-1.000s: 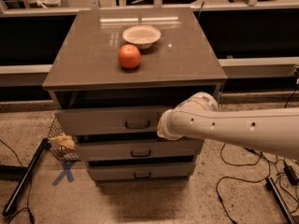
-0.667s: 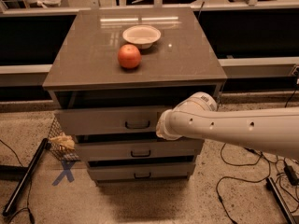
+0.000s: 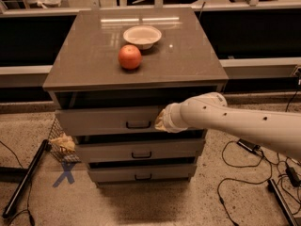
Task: Close top drawer
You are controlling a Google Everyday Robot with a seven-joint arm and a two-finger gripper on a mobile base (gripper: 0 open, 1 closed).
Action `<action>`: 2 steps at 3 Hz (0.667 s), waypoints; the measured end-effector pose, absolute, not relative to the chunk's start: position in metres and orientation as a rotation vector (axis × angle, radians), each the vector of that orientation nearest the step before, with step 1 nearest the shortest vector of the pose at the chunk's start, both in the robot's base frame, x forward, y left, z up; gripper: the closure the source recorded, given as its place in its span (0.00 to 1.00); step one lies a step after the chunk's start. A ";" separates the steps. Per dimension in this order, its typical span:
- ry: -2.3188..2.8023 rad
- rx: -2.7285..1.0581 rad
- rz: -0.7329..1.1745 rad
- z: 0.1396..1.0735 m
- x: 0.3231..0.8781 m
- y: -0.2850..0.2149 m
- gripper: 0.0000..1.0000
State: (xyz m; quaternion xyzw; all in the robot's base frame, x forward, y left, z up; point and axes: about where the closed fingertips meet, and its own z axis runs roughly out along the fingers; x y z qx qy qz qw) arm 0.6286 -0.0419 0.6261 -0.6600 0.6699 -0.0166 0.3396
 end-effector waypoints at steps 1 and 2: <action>1.714 -1.694 -0.027 0.630 0.637 -0.042 1.00; 1.680 -1.679 -0.021 0.635 0.641 -0.043 1.00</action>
Offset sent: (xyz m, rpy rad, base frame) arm 0.0270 -0.0071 0.0303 0.1461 -0.1342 0.0563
